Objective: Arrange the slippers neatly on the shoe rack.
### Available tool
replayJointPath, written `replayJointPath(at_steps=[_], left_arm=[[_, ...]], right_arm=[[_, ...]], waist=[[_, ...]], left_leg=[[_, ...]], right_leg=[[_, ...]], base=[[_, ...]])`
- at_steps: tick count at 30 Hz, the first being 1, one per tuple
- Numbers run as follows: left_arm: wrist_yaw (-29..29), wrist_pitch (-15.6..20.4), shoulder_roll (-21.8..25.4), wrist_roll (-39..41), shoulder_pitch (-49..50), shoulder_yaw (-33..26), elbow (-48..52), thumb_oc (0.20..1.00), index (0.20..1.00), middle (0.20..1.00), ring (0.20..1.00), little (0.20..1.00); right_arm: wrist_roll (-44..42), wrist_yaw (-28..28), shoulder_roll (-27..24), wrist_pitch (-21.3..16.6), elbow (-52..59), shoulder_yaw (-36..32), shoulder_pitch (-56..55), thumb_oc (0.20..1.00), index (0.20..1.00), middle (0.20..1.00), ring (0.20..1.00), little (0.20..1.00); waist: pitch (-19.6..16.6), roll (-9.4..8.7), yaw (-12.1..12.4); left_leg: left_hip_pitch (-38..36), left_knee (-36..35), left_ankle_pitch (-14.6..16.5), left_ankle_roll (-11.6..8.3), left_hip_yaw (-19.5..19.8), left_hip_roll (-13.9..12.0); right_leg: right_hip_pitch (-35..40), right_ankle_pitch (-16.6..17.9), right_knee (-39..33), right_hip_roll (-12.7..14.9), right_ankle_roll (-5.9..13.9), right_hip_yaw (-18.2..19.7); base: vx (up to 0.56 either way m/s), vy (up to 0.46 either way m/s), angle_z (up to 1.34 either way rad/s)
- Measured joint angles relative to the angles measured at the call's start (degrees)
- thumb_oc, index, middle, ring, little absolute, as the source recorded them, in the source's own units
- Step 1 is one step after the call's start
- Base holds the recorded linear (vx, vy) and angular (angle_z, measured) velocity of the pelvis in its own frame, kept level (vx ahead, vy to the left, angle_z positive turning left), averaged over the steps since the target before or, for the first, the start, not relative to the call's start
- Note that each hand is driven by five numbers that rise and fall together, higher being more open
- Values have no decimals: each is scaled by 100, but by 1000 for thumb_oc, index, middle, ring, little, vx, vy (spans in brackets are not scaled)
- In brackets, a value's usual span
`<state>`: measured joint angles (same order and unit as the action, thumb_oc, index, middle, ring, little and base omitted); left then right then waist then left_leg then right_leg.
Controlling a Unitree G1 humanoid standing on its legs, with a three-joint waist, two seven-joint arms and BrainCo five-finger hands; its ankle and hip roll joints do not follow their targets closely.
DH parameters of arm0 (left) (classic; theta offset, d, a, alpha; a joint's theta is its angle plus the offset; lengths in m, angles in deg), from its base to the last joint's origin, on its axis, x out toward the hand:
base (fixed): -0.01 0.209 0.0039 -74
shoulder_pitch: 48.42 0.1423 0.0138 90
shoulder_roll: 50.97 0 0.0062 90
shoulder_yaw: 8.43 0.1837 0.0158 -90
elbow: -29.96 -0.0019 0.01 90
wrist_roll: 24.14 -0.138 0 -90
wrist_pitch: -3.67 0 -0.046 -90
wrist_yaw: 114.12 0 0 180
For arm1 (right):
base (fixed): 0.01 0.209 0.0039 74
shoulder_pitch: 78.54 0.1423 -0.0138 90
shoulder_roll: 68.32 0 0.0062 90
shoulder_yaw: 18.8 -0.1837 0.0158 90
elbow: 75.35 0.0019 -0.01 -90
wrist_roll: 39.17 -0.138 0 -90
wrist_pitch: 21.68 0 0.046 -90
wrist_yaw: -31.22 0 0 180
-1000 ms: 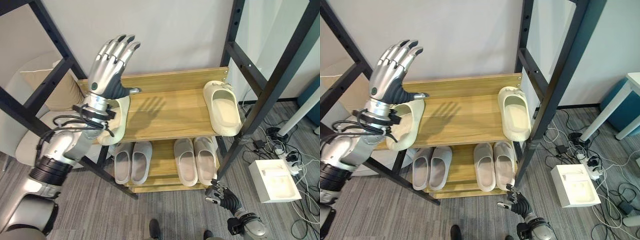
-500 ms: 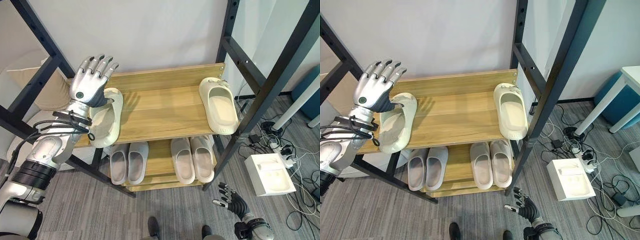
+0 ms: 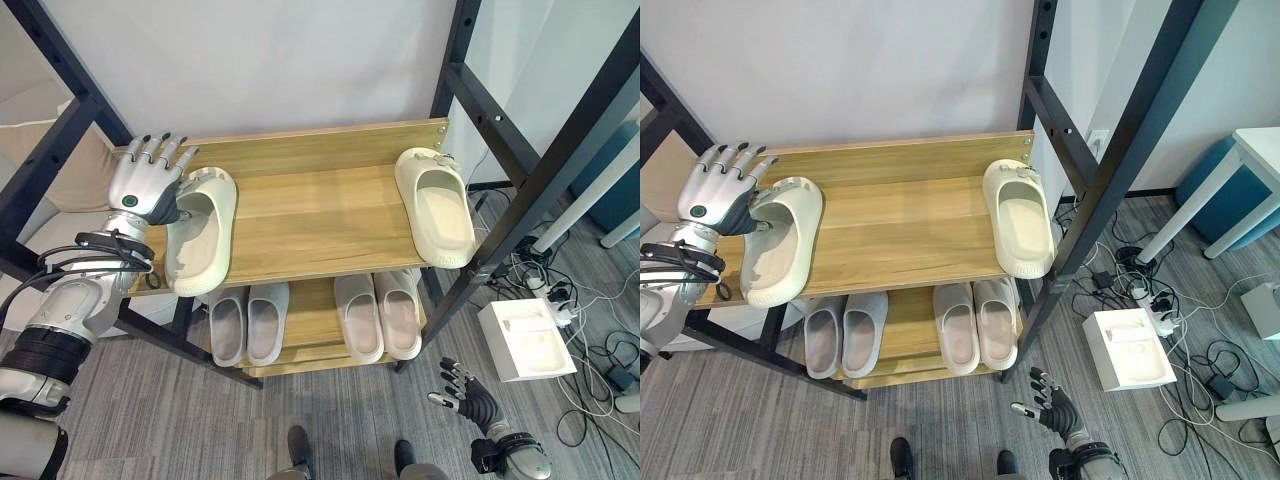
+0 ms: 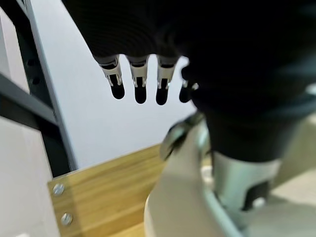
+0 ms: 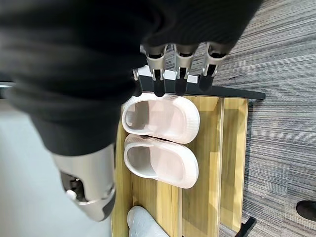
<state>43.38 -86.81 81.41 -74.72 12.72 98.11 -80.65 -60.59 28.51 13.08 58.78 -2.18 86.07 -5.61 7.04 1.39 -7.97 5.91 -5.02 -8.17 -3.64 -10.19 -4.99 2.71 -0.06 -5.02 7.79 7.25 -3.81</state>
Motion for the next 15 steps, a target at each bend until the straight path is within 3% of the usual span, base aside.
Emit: replayJointPath(at_steps=[1, 2, 8, 15], left_arm=[[2, -68, 0, -9, -157, 147, -169, 671, 671, 671, 671, 671], [1, -156, -41, -5, -269, 223, -382, 200, 200, 200, 200, 200], [-9, -334, -66, 272, -476, 307, -679, 200, 200, 200, 200, 200], [-99, -321, -185, 452, -477, 238, -268, 200, 200, 200, 200, 200]], right_arm=[[-1, 0, 0, 0, 40, 0, -19, 1000, 1000, 1000, 1000, 1000], [0, 7, 3, -3, 180, -7, -34, 1000, 1000, 1000, 1000, 1000], [0, 71, 21, -2, 232, -30, -75, 1000, 1000, 1000, 1000, 1000], [1, 128, 40, -6, 232, -33, -72, 1000, 1000, 1000, 1000, 1000]], waist=[[4, 6, -5], [29, 24, -59], [109, 26, -137], [161, -31, -106]], left_leg=[[3, 0, 1, -1, -1, -1], [30, -1, 2, -2, -15, -4], [144, 0, 7, 7, -224, -16], [187, 0, 59, -4, -304, -9]], right_leg=[[-6, 0, 0, -1, 0, 2], [-50, 1, 0, -1, 1, 34], [-295, 76, 0, 23, 29, 248], [-370, 80, -1, 48, 104, 316]], base=[[-8, 6, -5], [-25, 16, -8], [-21, 11, -17], [7, -8, -4]])
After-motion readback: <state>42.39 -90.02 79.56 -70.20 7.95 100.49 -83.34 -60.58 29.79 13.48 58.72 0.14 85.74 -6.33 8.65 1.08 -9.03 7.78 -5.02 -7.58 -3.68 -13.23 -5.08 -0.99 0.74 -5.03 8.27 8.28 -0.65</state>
